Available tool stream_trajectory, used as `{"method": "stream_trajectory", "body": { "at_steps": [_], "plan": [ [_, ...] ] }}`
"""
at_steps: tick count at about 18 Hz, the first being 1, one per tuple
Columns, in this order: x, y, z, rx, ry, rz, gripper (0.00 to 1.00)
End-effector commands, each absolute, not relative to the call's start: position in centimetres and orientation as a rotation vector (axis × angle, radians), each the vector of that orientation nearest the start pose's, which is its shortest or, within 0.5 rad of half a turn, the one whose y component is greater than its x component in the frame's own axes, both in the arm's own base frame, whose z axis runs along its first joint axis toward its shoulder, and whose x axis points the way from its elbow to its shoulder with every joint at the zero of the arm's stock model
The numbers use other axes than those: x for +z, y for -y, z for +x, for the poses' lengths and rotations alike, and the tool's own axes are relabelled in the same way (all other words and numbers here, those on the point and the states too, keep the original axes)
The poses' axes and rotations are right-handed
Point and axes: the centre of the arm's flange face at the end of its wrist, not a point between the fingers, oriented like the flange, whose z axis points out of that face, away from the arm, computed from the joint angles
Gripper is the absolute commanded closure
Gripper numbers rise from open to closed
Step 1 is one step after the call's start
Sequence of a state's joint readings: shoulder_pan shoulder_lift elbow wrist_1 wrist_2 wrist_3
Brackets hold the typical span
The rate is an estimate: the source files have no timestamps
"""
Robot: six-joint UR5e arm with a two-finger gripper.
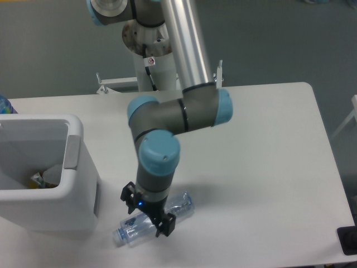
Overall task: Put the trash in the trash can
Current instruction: 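Move the gripper to the clear water bottle and lower around it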
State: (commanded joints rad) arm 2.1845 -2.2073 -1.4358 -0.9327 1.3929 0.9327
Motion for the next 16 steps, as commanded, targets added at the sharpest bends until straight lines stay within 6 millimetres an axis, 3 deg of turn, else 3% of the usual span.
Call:
{"method": "stream_trajectory", "body": {
  "at_steps": [2, 8, 13, 16],
  "plan": [
    [22.5, -66.9, -27.3, -0.062, -0.503, -2.885, 0.0],
    [20.4, -67.7, -28.1, -0.035, -0.51, -2.927, 0.0],
    [18.9, -68.1, -27.5, -0.004, -0.538, -2.977, 0.0],
    [19.1, -67.9, -27.9, 0.044, -0.54, -3.0, 0.18]
  ]
}}
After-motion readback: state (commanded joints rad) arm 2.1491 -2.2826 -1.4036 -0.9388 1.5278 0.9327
